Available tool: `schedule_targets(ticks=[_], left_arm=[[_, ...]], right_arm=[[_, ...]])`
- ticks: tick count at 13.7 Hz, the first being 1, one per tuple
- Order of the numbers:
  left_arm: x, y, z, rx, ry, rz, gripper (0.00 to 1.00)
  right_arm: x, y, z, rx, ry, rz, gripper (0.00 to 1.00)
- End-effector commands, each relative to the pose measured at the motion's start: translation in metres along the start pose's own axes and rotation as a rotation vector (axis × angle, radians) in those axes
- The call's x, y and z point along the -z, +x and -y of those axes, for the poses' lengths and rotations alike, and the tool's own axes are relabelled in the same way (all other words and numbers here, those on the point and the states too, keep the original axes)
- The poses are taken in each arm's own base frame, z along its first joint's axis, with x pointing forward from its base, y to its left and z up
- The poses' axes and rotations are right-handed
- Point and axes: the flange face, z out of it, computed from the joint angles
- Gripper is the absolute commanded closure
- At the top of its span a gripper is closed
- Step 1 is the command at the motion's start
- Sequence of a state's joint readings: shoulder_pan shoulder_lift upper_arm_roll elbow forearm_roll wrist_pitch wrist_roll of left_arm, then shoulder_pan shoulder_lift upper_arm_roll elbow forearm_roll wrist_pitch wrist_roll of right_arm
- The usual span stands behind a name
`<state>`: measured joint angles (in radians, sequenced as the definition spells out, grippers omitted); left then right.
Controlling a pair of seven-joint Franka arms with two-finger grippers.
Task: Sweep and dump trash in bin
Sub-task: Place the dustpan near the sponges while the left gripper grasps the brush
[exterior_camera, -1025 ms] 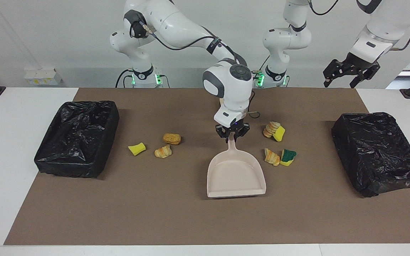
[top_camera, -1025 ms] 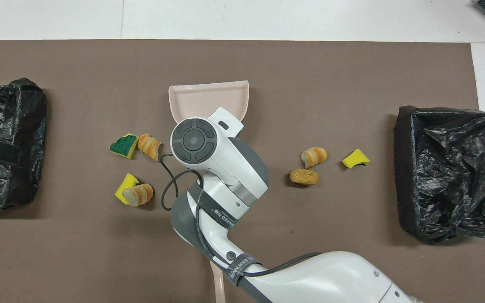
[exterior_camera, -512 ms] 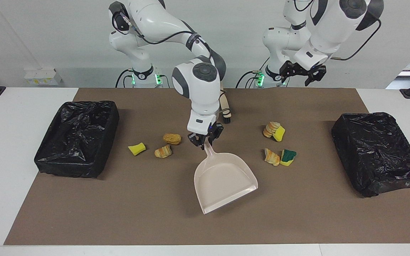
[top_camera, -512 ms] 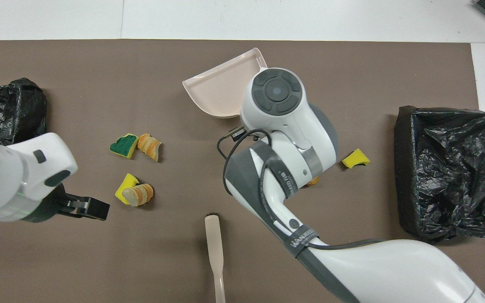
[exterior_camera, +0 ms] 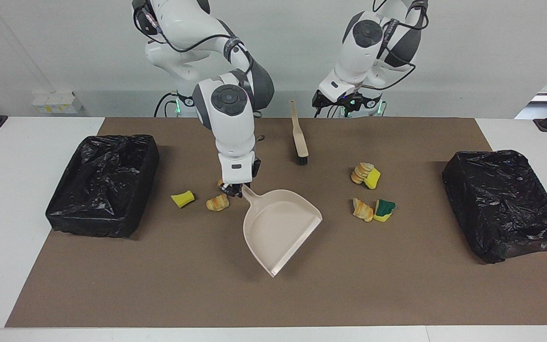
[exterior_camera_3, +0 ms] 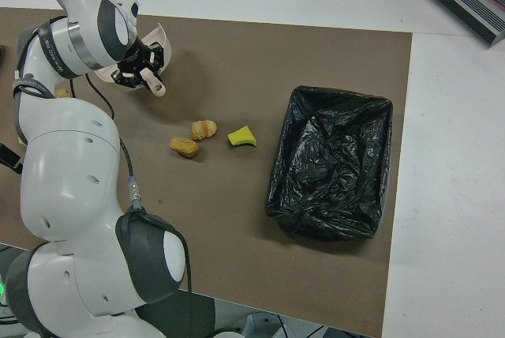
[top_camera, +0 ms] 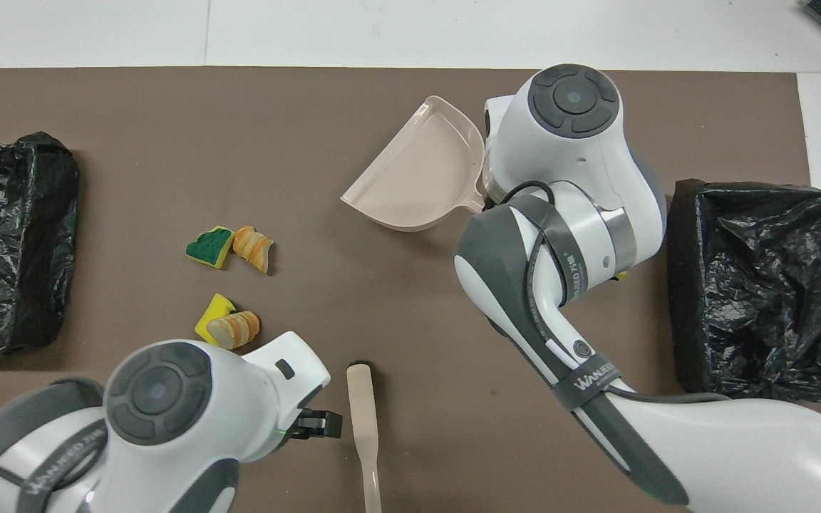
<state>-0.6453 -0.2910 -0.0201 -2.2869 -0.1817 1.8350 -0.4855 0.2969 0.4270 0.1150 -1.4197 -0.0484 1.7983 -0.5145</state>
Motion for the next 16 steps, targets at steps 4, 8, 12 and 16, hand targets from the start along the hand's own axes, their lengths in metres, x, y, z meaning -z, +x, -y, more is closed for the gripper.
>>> schedule_targets(ticks=[4, 8, 12, 16], left_arm=[[-0.106, -0.045, -0.074, 0.111, -0.007, -0.045, 0.00], [-0.131, -0.057, -0.079, 0.074, -0.001, -0.058, 0.00], [-0.146, -0.057, -0.080, 0.082, 0.017, -0.046, 0.23], [-0.147, -0.060, -0.084, 0.082, 0.021, -0.044, 0.81]], right_arm=[[-0.019, -0.051, 0.017, 0.305, 0.020, 0.156, 1.00], [-0.046, -0.086, 0.032, 0.412, 0.028, 0.186, 1.00], [-0.055, -0.098, 0.040, 0.474, 0.047, 0.199, 1.00], [-0.047, -0.085, 0.058, 0.616, -0.007, 0.233, 1.00]])
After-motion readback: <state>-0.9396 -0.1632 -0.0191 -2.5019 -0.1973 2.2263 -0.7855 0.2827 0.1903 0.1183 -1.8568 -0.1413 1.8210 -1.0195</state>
